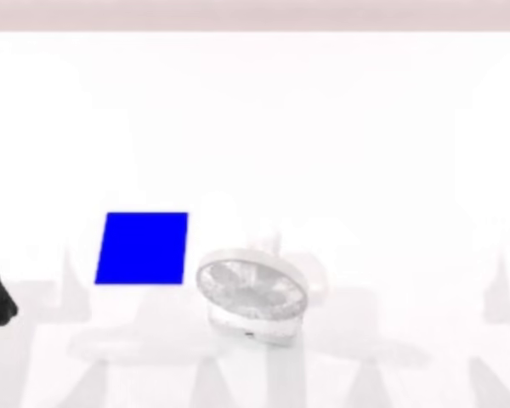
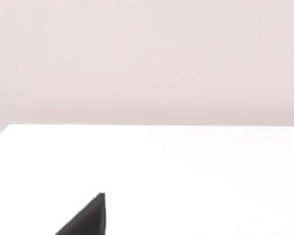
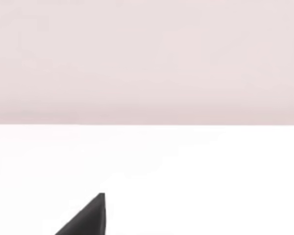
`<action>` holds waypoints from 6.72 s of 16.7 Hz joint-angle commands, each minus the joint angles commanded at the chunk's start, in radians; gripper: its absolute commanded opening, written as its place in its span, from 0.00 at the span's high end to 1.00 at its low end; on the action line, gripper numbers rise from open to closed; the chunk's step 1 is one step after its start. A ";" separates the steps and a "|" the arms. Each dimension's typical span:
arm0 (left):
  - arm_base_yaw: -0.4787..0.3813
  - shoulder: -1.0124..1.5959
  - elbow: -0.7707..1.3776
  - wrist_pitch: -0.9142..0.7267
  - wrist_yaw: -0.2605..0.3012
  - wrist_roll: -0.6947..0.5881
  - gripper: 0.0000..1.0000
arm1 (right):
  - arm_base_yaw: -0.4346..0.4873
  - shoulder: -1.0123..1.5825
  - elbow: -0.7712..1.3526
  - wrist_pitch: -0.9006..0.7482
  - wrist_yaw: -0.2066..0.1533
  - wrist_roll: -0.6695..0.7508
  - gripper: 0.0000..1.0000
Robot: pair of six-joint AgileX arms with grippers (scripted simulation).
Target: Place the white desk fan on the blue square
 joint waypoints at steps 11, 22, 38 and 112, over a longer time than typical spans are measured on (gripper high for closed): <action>-0.212 0.457 0.433 -0.383 0.001 0.262 0.00 | 0.000 0.000 0.000 0.000 0.000 0.000 0.00; -0.647 1.537 1.426 -1.173 0.001 0.789 0.00 | 0.000 0.000 0.000 0.000 0.000 0.000 0.00; -0.810 1.916 1.763 -1.417 0.002 0.992 0.00 | 0.000 0.000 0.000 0.000 0.000 0.000 0.00; -0.370 1.857 1.555 -1.244 -0.003 1.201 0.85 | 0.000 0.000 0.000 0.000 0.000 0.000 0.00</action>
